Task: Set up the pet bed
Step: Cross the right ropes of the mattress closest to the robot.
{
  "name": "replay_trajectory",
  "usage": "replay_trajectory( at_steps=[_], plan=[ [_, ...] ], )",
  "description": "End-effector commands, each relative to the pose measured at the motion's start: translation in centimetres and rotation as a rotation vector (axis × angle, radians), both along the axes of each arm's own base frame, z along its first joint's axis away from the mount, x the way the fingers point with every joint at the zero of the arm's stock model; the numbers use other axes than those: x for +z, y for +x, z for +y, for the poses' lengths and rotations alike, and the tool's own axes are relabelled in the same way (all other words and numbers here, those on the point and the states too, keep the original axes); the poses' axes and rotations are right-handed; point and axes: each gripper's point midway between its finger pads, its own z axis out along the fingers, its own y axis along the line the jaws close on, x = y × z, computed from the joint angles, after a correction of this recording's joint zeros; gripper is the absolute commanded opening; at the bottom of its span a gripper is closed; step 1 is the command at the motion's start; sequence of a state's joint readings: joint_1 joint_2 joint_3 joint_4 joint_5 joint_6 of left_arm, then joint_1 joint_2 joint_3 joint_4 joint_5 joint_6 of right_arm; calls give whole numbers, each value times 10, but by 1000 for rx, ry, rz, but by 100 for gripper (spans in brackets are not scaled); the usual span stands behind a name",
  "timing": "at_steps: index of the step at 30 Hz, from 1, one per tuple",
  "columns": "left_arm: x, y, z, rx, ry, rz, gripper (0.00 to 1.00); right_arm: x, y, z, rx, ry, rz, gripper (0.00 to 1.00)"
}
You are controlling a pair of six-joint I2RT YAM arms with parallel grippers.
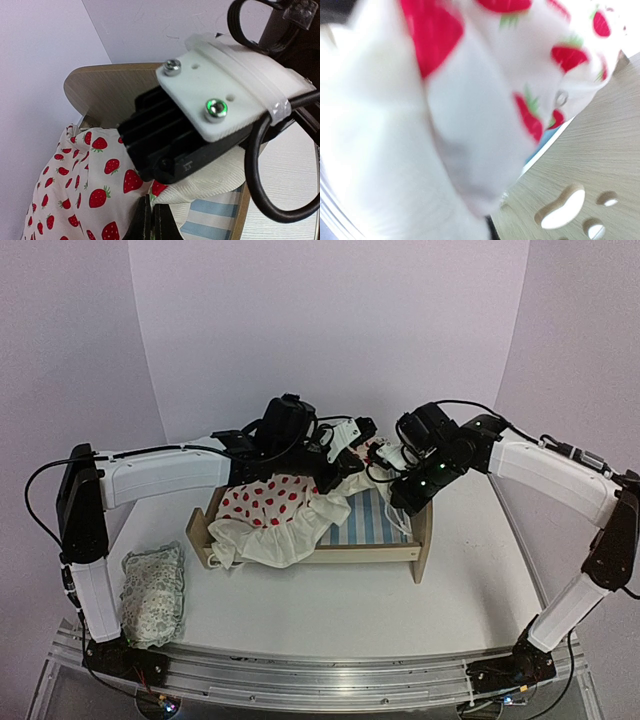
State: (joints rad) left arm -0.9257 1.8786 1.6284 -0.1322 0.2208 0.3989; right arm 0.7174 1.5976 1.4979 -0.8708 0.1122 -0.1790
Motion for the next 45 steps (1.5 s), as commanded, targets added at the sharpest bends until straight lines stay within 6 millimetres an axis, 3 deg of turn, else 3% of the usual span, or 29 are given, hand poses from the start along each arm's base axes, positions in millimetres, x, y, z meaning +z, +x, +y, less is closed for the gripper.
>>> replay_trajectory(
  at_steps=[1, 6, 20, 30, 40, 45],
  plan=[
    [44, -14, -6, -55, -90, -16, 0, 36, -7, -4, -17, 44, -3, 0],
    [30, -14, -10, -39, -68, 7, 0, 41, -16, -16, -46, -4, 36, 0],
    [21, -26, -32, -92, -76, 49, 0, 71, -36, -37, -105, -60, 126, 0],
    [16, -31, -43, -108, -80, 64, 0, 63, -76, -38, -182, -22, 354, 0],
    [14, -29, -53, -75, -90, 84, 0, 53, -95, -60, -282, -63, 406, 0],
    [17, -26, -60, -42, -120, 99, 2, 55, -93, -76, -360, -90, 354, 0]
  ],
)
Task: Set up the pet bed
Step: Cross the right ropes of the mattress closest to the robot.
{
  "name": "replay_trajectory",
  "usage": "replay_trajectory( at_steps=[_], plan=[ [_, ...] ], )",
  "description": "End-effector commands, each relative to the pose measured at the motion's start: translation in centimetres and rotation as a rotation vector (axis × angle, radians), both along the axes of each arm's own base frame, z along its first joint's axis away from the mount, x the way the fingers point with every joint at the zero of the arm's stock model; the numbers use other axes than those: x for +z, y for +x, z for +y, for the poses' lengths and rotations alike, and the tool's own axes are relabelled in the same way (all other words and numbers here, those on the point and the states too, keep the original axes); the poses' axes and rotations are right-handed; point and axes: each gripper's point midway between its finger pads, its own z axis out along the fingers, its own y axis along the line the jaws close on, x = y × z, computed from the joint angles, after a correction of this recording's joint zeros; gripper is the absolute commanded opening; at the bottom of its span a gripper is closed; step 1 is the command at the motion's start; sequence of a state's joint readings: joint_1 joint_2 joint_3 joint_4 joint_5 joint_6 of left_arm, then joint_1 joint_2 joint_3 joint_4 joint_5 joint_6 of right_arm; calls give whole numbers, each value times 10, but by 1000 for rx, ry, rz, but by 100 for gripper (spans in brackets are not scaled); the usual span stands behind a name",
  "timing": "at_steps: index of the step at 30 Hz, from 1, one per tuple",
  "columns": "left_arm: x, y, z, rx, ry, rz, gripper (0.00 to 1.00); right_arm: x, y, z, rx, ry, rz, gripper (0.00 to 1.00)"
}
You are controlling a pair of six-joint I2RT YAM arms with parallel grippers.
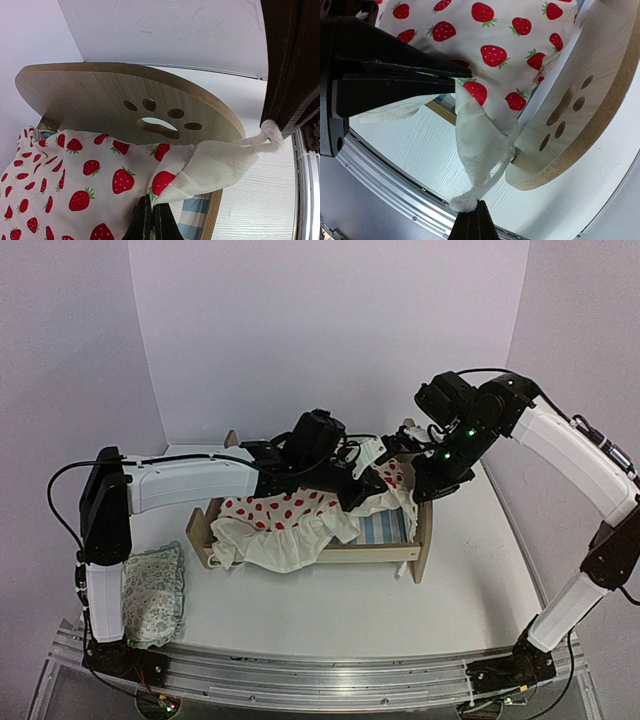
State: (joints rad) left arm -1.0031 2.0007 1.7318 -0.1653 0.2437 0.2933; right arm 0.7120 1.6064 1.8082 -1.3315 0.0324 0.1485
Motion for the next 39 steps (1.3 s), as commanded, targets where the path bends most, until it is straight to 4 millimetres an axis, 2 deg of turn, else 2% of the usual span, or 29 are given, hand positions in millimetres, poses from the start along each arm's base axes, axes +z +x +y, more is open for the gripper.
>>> replay_trajectory(
  at_steps=[1, 6, 10, 16, 24, 28, 34, 39],
  plan=[
    [43, 1, -17, 18, -123, -19, 3, 1, -44, -49, -78, -138, 111, 0],
    [35, -4, -25, 0, -107, -9, 3, 0, -52, -47, -83, -107, 145, 0],
    [23, -8, -25, 1, -80, 7, 4, -9, -70, -43, -108, -73, 249, 0],
    [8, -14, -23, 8, -48, 30, 4, -7, -87, -34, -143, -4, 347, 0],
    [1, -16, -23, 22, -25, 21, 4, -8, -107, -20, -249, 49, 529, 0],
    [-1, -17, -21, 23, -14, 17, 4, -12, -114, -28, -366, 22, 578, 0],
    [-5, -20, -19, 22, -10, 20, 4, -37, -114, -57, -591, -96, 543, 0],
    [-5, -21, -20, 25, -13, 19, 4, -49, -106, -73, -775, -124, 469, 0]
  ],
)
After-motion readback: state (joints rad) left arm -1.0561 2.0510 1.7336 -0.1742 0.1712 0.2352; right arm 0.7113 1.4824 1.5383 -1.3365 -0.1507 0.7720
